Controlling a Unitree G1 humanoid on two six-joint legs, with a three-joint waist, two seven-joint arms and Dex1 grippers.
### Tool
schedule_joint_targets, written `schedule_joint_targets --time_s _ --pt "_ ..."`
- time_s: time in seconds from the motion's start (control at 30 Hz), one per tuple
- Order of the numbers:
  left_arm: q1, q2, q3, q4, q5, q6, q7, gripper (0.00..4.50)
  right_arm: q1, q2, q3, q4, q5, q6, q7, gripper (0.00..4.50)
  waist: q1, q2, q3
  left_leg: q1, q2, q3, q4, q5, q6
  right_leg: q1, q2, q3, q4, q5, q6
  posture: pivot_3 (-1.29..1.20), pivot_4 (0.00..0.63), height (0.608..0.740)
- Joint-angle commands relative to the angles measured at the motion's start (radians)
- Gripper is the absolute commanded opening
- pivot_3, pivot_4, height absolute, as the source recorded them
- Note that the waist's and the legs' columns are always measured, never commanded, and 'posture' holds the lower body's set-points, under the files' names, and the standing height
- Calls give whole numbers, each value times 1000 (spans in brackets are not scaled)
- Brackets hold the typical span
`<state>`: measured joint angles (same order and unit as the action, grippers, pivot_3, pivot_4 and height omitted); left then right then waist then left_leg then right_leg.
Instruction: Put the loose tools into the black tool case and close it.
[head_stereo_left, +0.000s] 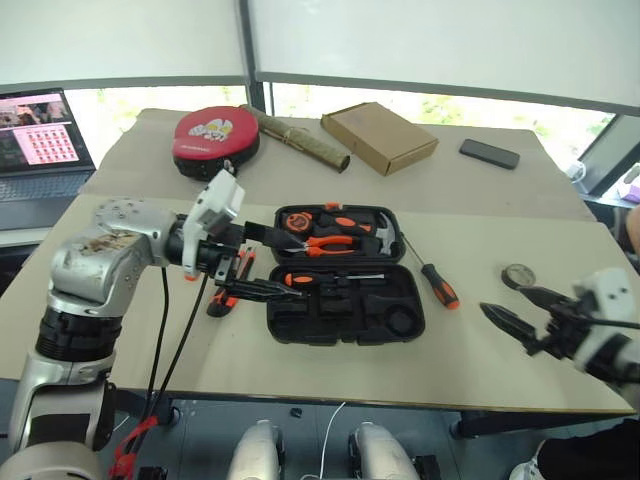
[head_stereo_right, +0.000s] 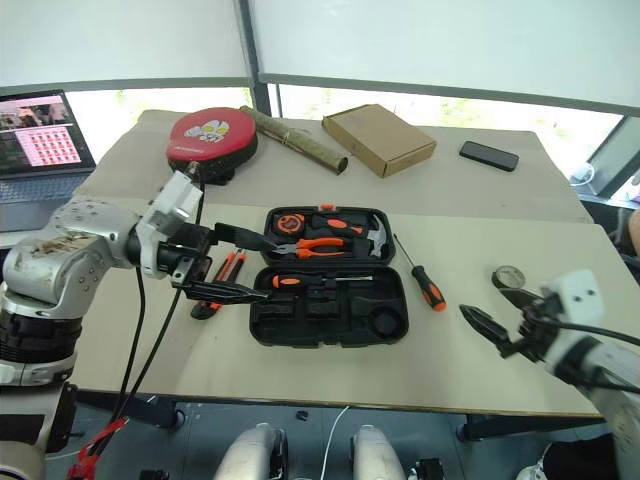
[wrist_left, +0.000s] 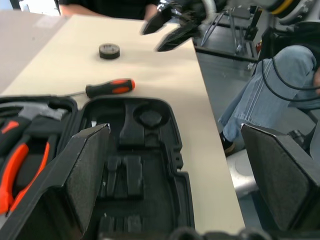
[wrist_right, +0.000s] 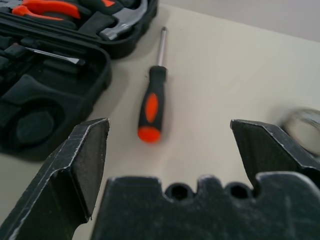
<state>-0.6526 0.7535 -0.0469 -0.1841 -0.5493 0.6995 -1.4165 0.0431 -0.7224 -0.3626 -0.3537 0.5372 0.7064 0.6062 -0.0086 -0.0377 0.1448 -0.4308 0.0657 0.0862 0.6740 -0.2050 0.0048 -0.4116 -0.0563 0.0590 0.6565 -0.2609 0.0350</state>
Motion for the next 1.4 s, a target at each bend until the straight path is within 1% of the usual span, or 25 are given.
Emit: schedule_joint_targets --time_s 0.03,0.13,0.23,0.3,0.33,0.4,0.47,0.5,0.53,0.6,0.63,0.67,0.73,0.8,0.9,0.93,0.97,1.03,1.17,1.23,1.3,1.4 --pt "8 10 15 -63 -20 -16 34 4484 -115 42 113 97 -91 -6 -82 4500 2 0 0 -1 0 0 0 0 0 -1 0 0 0 0 0 0 150 740" --pt "13 20 16 -74 -24 -18 41 4484 -166 66 180 156 -161 -5 -131 4500 4 0 0 -2 -1 1 0 0 0 -2 -1 0 0 0 0 0 150 740" --pt "5 19 23 -70 -33 -5 58 4484 -187 93 208 204 -197 -22 -162 4500 5 0 0 -3 -1 1 0 0 0 -3 -1 0 0 0 0 0 150 740" --pt "5 21 21 -68 -34 -5 62 4500 -192 113 207 216 -202 -28 -170 3995 4 0 0 -4 -1 1 0 0 0 -4 -1 0 1 0 1 0 150 740" --pt "6 22 19 -67 -32 -9 61 4500 -195 121 205 219 -204 -29 -174 3886 2 0 0 -4 -1 1 0 0 0 -4 0 1 1 0 0 0 150 740" --pt "9 23 13 -63 -28 -17 59 4500 -196 137 192 218 -207 -25 -193 3113 -3 0 0 -4 0 1 0 0 0 -5 0 1 2 0 0 0 150 740" --pt "8 23 5 -53 -15 -32 58 4500 -189 157 162 198 -196 -9 -214 2478 -3 0 0 -4 0 1 0 0 0 -5 0 1 2 0 0 0 150 740" --pt "7 23 -2 -45 0 -46 58 4500 -181 166 144 185 -195 1 -233 2073 -3 0 0 -4 0 1 0 0 0 -5 0 1 2 0 0 0 150 740" --pt "7 24 -7 -38 10 -57 58 4500 -177 172 132 177 -195 8 -246 1788 -2 0 0 -4 0 1 0 0 0 -6 0 1 2 0 0 0 150 740" --pt "10 26 -16 -24 24 -82 54 4500 -162 194 64 126 -153 43 -270 1242 0 0 0 -5 0 1 0 0 0 -6 0 1 2 0 0 0 150 740" --pt "12 28 -15 -20 23 -85 54 4500 -154 198 26 86 -125 70 -274 1051 1 1 0 -6 0 1 0 0 0 -7 0 1 2 0 0 0 150 740" --pt "14 30 -13 -19 21 -87 53 4500 -148 196 -2 49 -102 93 -274 1051 1 1 0 -6 0 1 0 0 0 -8 0 1 3 0 0 0 150 740" --pt "21 40 -6 -21 13 -85 52 4500 -142 161 -23 -4 -55 105 -218 1051 -1 1 1 -8 0 1 0 0 0 -10 0 1 3 0 0 0 150 740" --pt "27 49 -4 -21 8 -85 49 4500 -150 117 -10 -22 -39 98 -158 1051 -6 1 1 -8 0 1 0 0 0 -10 0 1 3 0 1 0 150 740" --pt "44 69 1 -26 -4 -73 34 4500 -207 29 36 -30 -10 32 0 1051 -12 2 1 -7 0 1 0 0 0 -10 1 2 3 0 0 0 150 740" --pt "58 85 1 -37 -11 -68 19 4500 -237 -12 83 -31 -2 0 94 1051 -12 2 1 -7 0 1 0 0 0 -10 1 2 3 0 0 0 150 740" --pt "66 96 -1 -43 -16 -66 9 4500 -257 -38 117 -29 0 -22 159 1051 -14 3 2 -7 1 1 0 0 0 -10 1 2 3 0 0 0 150 740" --pt "85 119 -3 -64 -25 -59 -6 4500 -307 -88 227 -6 -38 -93 292 1051 -15 3 2 -7 1 2 -1 0 0 -10 1 3 3 0 0 0 150 740" --pt "99 130 3 -77 -29 -59 0 4500 -394 -119 380 75 -134 -230 426 1051 -1 2 2 -7 1 2 0 0 0 -10 2 3 2 0 0 0 150 740" --pt "109 132 11 -83 -27 -58 15 4500 -470 -105 479 159 -218 -336 487 1051 2 2 3 -7 0 2 1 0 0 -10 1 3 3 0 0 0 150 740" --pt "115 135 16 -89 -30 -56 23 4500 -517 -91 533 229 -271 -408 518 1051 2 1 3 -8 0 3 3 0 0 -10 1 3 3 0 1 0 150 740" --pt "121 140 28 -103 -37 -47 39 4500 -593 -68 610 390 -374 -563 563 1051 1 1 3 -8 0 3 2 0 0 -10 1 3 3 0 1 0 150 740"
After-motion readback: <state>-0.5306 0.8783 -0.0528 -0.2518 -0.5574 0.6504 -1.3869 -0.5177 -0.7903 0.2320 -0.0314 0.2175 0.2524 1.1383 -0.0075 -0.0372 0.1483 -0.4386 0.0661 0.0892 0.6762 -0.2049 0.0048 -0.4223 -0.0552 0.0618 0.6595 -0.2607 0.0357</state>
